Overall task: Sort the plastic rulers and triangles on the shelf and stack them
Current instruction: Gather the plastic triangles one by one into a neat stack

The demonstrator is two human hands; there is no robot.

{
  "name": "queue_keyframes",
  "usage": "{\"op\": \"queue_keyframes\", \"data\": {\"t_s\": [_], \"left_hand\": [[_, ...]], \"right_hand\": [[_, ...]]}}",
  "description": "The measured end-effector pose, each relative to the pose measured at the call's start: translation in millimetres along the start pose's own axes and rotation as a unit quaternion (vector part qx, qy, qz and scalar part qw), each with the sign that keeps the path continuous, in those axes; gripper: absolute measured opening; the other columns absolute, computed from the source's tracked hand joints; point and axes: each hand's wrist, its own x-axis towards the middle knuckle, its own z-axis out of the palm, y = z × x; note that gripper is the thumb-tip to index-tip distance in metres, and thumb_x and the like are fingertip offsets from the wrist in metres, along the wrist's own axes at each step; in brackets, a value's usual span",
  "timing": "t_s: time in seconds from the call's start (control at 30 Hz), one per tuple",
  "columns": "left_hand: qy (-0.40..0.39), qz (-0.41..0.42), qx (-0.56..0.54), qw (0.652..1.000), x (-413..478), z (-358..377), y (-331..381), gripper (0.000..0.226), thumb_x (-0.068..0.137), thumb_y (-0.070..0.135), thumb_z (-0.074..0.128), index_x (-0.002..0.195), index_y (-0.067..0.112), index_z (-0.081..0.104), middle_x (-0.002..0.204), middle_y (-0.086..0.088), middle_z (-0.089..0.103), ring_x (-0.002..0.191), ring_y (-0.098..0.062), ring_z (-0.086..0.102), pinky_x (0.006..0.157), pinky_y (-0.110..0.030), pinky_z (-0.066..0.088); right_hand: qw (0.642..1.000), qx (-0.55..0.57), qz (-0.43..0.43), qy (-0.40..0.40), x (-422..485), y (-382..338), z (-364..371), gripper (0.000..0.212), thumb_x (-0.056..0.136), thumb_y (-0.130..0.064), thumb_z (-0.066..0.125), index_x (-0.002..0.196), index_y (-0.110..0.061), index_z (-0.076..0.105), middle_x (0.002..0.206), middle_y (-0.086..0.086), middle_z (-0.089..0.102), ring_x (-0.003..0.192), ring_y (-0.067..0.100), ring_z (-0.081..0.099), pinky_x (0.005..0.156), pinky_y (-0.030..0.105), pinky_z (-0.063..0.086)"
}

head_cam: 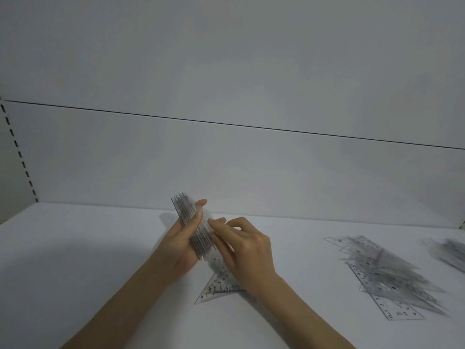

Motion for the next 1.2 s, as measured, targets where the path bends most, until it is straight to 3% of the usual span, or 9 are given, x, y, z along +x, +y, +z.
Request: {"op": "queue_keyframes", "data": {"t_s": [0.1, 0.17, 0.3, 0.43, 0.6, 0.77, 0.9, 1.1, 1.2], "left_hand": [[-0.009, 0.002, 0.022, 1.0, 0.6, -2.2, -1.4, 0.043, 0.084, 0.025, 0.049, 0.126, 0.017, 0.05, 0.108, -0.023, 0.058, 0.103, -0.03, 0.062, 0.077, -0.038, 0.058], [0.004, 0.008, 0.023, 1.0, 1.9, -2.1, -2.0, 0.033, 0.083, 0.023, 0.05, 0.116, 0.019, 0.052, 0.093, -0.016, 0.058, 0.085, -0.026, 0.066, 0.067, -0.039, 0.058], [0.061, 0.012, 0.027, 0.998, 6.4, -5.0, 1.3, 0.013, 0.095, 0.016, 0.045, 0.105, 0.02, 0.053, 0.09, -0.019, 0.054, 0.079, -0.03, 0.063, 0.06, -0.036, 0.057], [0.102, 0.008, 0.002, 0.995, 9.4, -8.5, 4.0, 0.009, 0.097, 0.015, 0.047, 0.102, 0.02, 0.053, 0.088, -0.019, 0.054, 0.075, -0.031, 0.061, 0.058, -0.034, 0.057], [0.107, -0.005, -0.014, 0.994, 8.8, -6.1, 4.0, 0.016, 0.093, 0.005, 0.049, 0.099, 0.019, 0.052, 0.085, -0.018, 0.053, 0.073, -0.03, 0.059, 0.058, -0.032, 0.055], [0.108, -0.002, -0.005, 0.994, 6.6, -5.3, 5.1, 0.021, 0.092, 0.001, 0.047, 0.1, 0.019, 0.052, 0.085, -0.018, 0.053, 0.073, -0.03, 0.059, 0.058, -0.032, 0.055], [0.105, -0.016, -0.002, 0.994, 4.6, -4.1, 5.3, 0.02, 0.09, 0.002, 0.049, 0.1, 0.019, 0.054, 0.086, -0.018, 0.054, 0.072, -0.03, 0.06, 0.059, -0.033, 0.055], [0.026, -0.06, 0.047, 0.997, -4.7, 5.8, -0.2, 0.036, 0.076, 0.022, 0.056, 0.111, 0.018, 0.053, 0.094, -0.023, 0.06, 0.077, -0.03, 0.066, 0.065, -0.038, 0.058], [-0.022, -0.062, 0.045, 0.997, -6.4, 12.0, -7.2, 0.04, 0.082, 0.033, 0.049, 0.117, 0.016, 0.051, 0.103, -0.021, 0.063, 0.086, -0.031, 0.066, 0.069, -0.041, 0.058]], "right_hand": [[0.995, 0.051, 0.023, -0.077, -0.1, 1.2, -1.7, 0.021, 0.093, -0.027, 0.054, 0.104, -0.024, 0.071, 0.086, -0.011, 0.068, 0.086, 0.009, 0.056, 0.069, 0.022, 0.044], [0.975, 0.138, 0.125, -0.121, 7.6, 9.0, -11.5, 0.028, 0.093, -0.035, 0.05, 0.111, -0.027, 0.071, 0.091, -0.011, 0.07, 0.088, 0.001, 0.056, 0.074, 0.023, 0.046], [0.936, 0.122, 0.24, -0.228, 18.0, 48.6, -39.2, 0.019, 0.091, -0.03, 0.062, 0.105, -0.025, 0.075, 0.097, -0.013, 0.073, 0.078, -0.014, 0.057, 0.069, 0.007, 0.039], [0.858, 0.111, 0.273, -0.422, 11.8, 58.0, -50.3, 0.045, 0.071, -0.05, 0.077, 0.111, -0.03, 0.071, 0.101, -0.02, 0.065, 0.089, -0.004, 0.06, 0.073, 0.011, 0.043], [0.836, 0.107, 0.251, -0.477, 8.5, 54.0, -47.5, 0.06, 0.064, -0.047, 0.084, 0.118, -0.026, 0.067, 0.104, -0.014, 0.059, 0.092, 0.003, 0.058, 0.075, 0.015, 0.044], [0.841, 0.101, 0.26, -0.463, 6.8, 52.0, -47.7, 0.045, 0.067, -0.036, 0.082, 0.11, -0.029, 0.071, 0.101, -0.01, 0.065, 0.09, 0.004, 0.061, 0.077, 0.021, 0.05], [0.861, 0.101, 0.256, -0.428, 9.4, 53.9, -52.9, 0.038, 0.072, -0.029, 0.077, 0.109, -0.026, 0.072, 0.098, -0.012, 0.067, 0.09, 0.0, 0.06, 0.076, 0.012, 0.045], [0.883, 0.296, 0.34, -0.131, 16.8, 33.5, -48.5, 0.028, 0.074, -0.016, 0.08, 0.101, -0.02, 0.074, 0.089, -0.006, 0.074, 0.088, 0.003, 0.068, 0.076, 0.024, 0.058], [0.893, 0.291, 0.334, -0.078, 15.9, 14.4, -27.8, 0.025, 0.073, -0.019, 0.081, 0.096, -0.018, 0.072, 0.089, -0.007, 0.073, 0.088, 0.003, 0.068, 0.082, 0.023, 0.055]]}}
